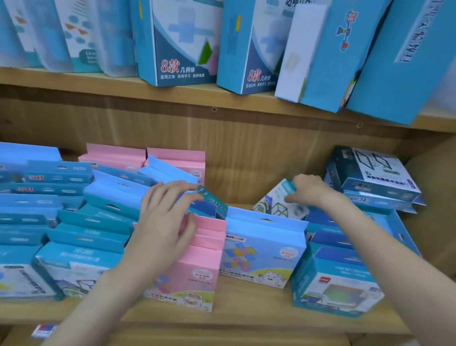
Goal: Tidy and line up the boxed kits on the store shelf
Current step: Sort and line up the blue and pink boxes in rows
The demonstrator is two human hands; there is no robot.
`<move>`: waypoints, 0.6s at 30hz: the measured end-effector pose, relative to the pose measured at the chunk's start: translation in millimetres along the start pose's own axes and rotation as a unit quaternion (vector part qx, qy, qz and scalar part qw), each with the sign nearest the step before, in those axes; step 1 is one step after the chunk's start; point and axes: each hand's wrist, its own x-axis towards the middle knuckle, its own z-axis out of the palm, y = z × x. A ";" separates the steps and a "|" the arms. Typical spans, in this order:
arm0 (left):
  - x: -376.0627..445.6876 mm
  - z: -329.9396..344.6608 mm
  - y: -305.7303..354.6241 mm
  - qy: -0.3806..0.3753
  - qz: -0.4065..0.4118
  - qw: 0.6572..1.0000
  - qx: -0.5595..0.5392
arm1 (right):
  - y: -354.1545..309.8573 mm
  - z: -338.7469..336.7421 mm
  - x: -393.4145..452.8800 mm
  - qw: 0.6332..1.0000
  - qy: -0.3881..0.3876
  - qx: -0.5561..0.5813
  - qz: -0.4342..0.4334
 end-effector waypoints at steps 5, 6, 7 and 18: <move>-0.4 -1.6 1.3 -0.010 -0.015 1.000 0.006 | -19.9 9.4 1.8 0.997 0.034 -0.051 -0.049; -0.6 -1.3 0.9 -0.011 -0.015 1.000 0.008 | -22.0 9.9 2.4 0.998 0.027 -0.020 -0.059; -0.5 -1.0 0.8 -0.010 -0.016 1.000 0.010 | -23.9 10.8 3.4 0.997 0.014 0.012 -0.074; -4.9 -1.5 4.9 0.000 -0.028 0.999 0.024 | -28.2 8.8 25.1 0.981 -0.146 0.103 -0.077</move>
